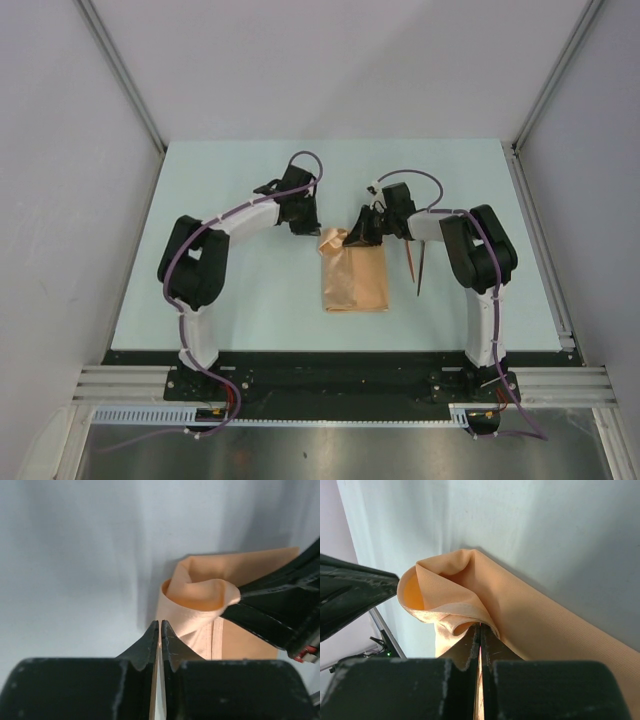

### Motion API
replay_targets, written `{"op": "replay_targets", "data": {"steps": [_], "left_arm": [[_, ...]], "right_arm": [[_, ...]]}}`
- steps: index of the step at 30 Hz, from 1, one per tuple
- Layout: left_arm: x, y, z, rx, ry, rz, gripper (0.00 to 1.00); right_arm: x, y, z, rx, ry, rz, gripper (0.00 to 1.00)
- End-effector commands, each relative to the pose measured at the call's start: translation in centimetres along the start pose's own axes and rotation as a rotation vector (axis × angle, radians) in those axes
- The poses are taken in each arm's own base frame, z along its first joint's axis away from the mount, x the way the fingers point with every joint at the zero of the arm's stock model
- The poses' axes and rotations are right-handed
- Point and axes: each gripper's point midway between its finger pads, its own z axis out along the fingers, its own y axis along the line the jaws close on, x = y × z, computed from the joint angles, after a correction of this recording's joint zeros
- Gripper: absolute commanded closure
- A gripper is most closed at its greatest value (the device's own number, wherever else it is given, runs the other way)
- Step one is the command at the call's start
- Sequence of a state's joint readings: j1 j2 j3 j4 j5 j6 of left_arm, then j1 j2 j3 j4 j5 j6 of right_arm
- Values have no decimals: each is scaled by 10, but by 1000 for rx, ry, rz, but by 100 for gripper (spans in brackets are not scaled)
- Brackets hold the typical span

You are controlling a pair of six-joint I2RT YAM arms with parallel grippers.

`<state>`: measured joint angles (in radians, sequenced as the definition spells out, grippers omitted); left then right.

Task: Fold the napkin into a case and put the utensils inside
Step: Smooth out the 2/3-rectangle-folded napkin at the center of the board.

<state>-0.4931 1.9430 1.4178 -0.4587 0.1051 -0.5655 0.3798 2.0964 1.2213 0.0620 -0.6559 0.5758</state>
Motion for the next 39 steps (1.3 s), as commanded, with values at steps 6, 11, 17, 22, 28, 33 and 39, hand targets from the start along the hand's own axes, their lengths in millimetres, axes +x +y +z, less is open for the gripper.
{"op": "replay_targets", "data": {"steps": [6, 11, 17, 22, 28, 33, 39], "left_arm": [[-5, -16, 6, 78, 8, -68, 95], [0, -29, 15, 141, 39, -90, 96], [4, -38, 23, 177, 48, -99, 96], [0, -39, 26, 180, 34, -113, 96], [-4, -42, 30, 188, 24, -125, 96], [-6, -45, 31, 195, 20, -137, 96], [-10, -48, 30, 202, 4, -146, 96]], "right_arm": [[-18, 9, -3, -34, -46, -24, 100], [-20, 12, -4, -37, -51, -24, 100], [-21, 17, -7, -50, -55, -22, 100], [-17, 27, -10, -61, -57, -32, 100], [-19, 34, -17, -65, -76, -41, 100], [-19, 38, -20, -67, -73, -44, 100], [-23, 37, -20, -55, -78, -56, 100]]}}
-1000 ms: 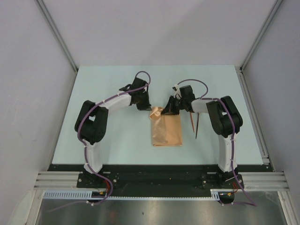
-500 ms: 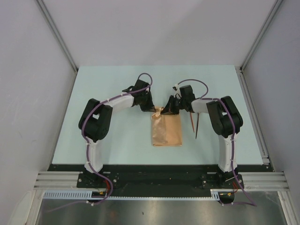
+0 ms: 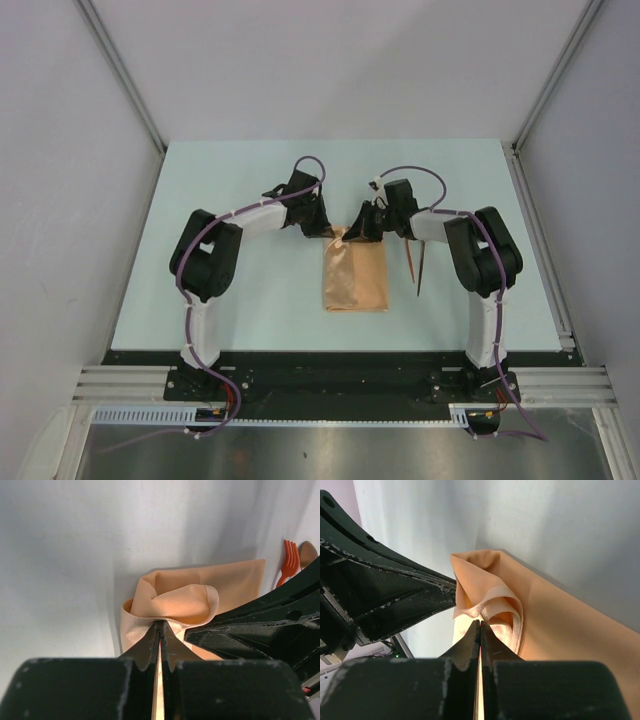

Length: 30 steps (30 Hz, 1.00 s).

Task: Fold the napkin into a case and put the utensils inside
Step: Smooth out the 2/3-rectangle-folded napkin at the center of the board.

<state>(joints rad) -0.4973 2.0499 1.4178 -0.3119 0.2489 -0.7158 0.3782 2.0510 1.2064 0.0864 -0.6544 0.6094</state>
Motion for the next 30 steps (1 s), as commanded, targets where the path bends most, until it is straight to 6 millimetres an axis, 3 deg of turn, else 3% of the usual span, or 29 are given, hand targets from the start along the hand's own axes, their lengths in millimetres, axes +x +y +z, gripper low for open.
{"op": "replay_targets", "data": {"steps": [1, 17, 27, 30], "left_arm": [[-16, -24, -3, 62, -51, -6, 96], [-15, -41, 10, 128, -59, 7, 94], [-14, -39, 7, 109, -69, 10, 94], [-14, -37, 5, 103, -75, 12, 94]], "right_arm": [[-16, 22, -9, -27, -45, -59, 100], [-39, -8, 8, 34, -54, -76, 100], [-40, 16, -27, 71, -76, -115, 100], [-41, 18, -25, 59, -76, -114, 100]]}}
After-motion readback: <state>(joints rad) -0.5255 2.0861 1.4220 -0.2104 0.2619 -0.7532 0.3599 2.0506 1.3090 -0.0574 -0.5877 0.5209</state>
